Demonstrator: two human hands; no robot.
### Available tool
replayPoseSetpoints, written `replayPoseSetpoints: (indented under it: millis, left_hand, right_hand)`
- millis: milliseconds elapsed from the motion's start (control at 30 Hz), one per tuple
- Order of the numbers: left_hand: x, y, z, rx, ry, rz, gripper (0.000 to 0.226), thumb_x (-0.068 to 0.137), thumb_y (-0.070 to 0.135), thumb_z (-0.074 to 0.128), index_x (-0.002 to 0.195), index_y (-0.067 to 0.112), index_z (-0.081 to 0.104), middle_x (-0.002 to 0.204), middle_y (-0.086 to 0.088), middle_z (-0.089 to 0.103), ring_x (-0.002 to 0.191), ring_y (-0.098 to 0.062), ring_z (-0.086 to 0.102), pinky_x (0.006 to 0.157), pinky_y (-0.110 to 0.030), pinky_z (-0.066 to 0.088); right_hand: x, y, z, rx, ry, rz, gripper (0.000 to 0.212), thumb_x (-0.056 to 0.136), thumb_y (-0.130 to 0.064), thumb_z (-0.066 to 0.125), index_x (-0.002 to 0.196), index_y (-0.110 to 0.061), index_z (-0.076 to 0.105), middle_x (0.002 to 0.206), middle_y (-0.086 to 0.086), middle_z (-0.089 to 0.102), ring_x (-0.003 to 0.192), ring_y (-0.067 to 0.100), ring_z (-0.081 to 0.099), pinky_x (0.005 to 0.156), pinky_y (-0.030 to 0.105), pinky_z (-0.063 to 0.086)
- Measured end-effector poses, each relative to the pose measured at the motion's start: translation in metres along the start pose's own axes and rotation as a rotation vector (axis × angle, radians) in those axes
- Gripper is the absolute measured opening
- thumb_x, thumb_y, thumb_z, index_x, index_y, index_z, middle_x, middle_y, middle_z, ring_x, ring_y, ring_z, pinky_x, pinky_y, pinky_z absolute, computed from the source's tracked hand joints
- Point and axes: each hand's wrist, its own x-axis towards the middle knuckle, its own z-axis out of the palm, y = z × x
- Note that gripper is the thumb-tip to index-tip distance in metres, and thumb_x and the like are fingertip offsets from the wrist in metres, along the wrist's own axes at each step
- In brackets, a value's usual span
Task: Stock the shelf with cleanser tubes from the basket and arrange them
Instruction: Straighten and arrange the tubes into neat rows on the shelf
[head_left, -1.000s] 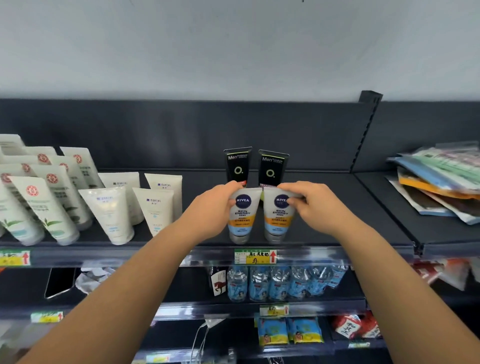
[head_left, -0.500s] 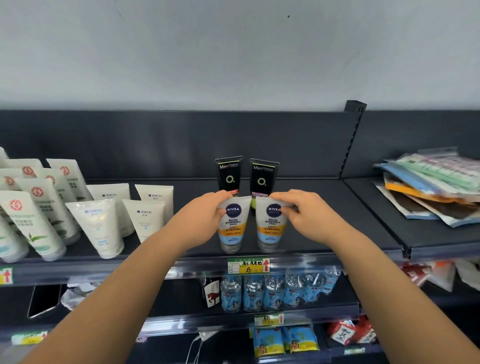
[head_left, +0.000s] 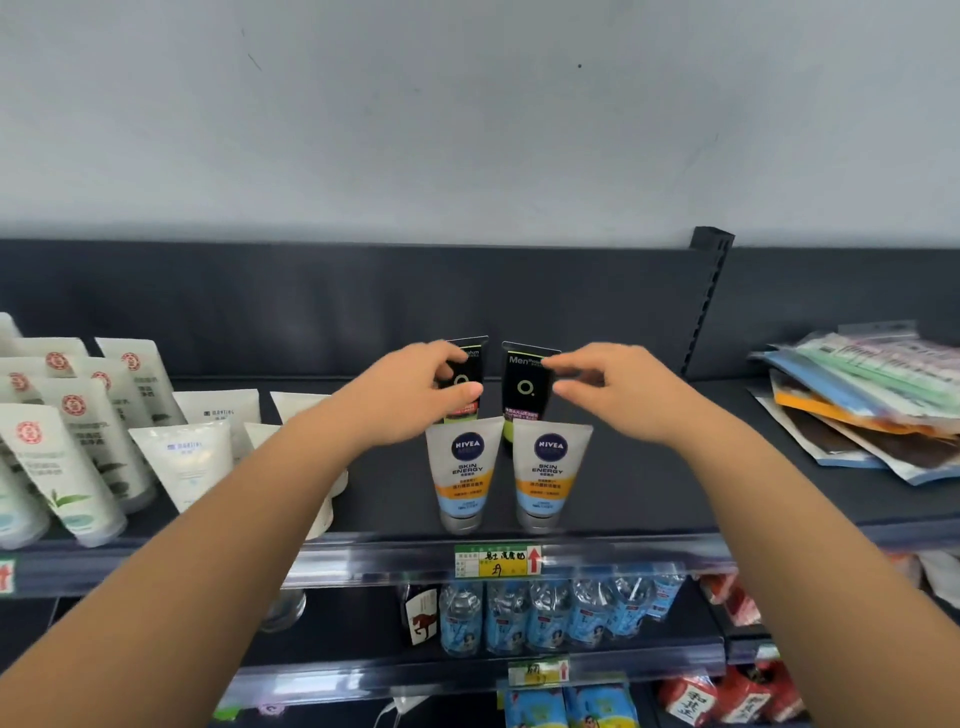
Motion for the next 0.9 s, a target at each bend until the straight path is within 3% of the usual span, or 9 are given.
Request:
replayPoseSetpoints:
  millis: [133,233,300,433,533,667,900]
  left_hand:
    - [0.037,-0.003,-0.011,0.099,0.066,-0.016,0.054,0.092,0.038,0.059,0.141,0.023,0.042,0.136,-0.003,0.049,0.115,-0.019,0.055,0.096,-0.031,0.044]
    - [0.058,-0.012,-0.007,0.175,0.041,-0.089,0.055,0.095,0.036,0.056,0.145,0.021,0.038,0.143,-0.007,0.045,0.126,-0.026,0.049,0.103,-0.037,0.041]
    - [0.065,-0.017,-0.002,0.203,-0.015,-0.105,0.045,0.098,0.031,0.052,0.141,0.019,0.045,0.139,-0.007,0.052,0.124,-0.025,0.05,0.101,-0.037,0.042]
    - [0.068,-0.02,0.005,0.197,-0.011,-0.09,0.031,0.101,0.015,0.041,0.126,0.017,0.06,0.119,-0.008,0.065,0.106,-0.026,0.058,0.089,-0.039,0.049]
    - [0.065,-0.02,0.007,0.196,0.013,-0.077,0.033,0.101,0.011,0.039,0.121,0.016,0.064,0.113,-0.009,0.067,0.1,-0.027,0.06,0.086,-0.041,0.052]
    - [0.06,-0.021,0.008,0.194,-0.004,-0.036,0.035,0.1,0.009,0.039,0.118,0.02,0.067,0.108,-0.006,0.068,0.097,-0.026,0.062,0.086,-0.042,0.052]
    - [0.047,-0.021,0.004,0.174,-0.049,0.022,0.037,0.102,0.01,0.039,0.128,0.024,0.061,0.114,-0.001,0.068,0.089,-0.017,0.063,0.088,-0.039,0.052]
  right_hand:
    - [0.033,-0.001,0.0,-0.112,0.11,0.013,0.032,0.096,-0.027,0.055,0.128,-0.029,0.061,0.127,-0.004,0.056,0.11,0.014,0.054,0.093,0.025,0.04]
    - [0.052,-0.001,0.013,-0.204,0.059,0.031,0.041,0.097,-0.025,0.053,0.138,-0.03,0.051,0.142,0.0,0.047,0.128,0.022,0.046,0.104,0.034,0.039]
    - [0.06,-0.001,0.02,-0.24,-0.002,0.069,0.046,0.099,-0.022,0.051,0.144,-0.027,0.044,0.146,0.003,0.045,0.132,0.025,0.043,0.106,0.037,0.039]
    - [0.067,0.004,0.025,-0.214,-0.045,0.105,0.037,0.1,-0.012,0.046,0.132,-0.024,0.059,0.128,0.006,0.062,0.113,0.026,0.057,0.089,0.036,0.049]
    - [0.063,0.009,0.024,-0.143,-0.026,0.128,0.036,0.099,-0.009,0.047,0.129,-0.024,0.062,0.126,0.005,0.063,0.112,0.026,0.057,0.085,0.03,0.045]
    - [0.055,0.013,0.016,-0.106,-0.06,0.101,0.036,0.098,-0.005,0.047,0.117,-0.026,0.07,0.107,0.002,0.068,0.092,0.022,0.059,0.079,0.028,0.047]
    - [0.043,0.013,0.006,-0.056,-0.116,0.135,0.035,0.099,-0.009,0.05,0.128,-0.023,0.063,0.127,-0.002,0.064,0.094,0.011,0.058,0.094,0.028,0.048]
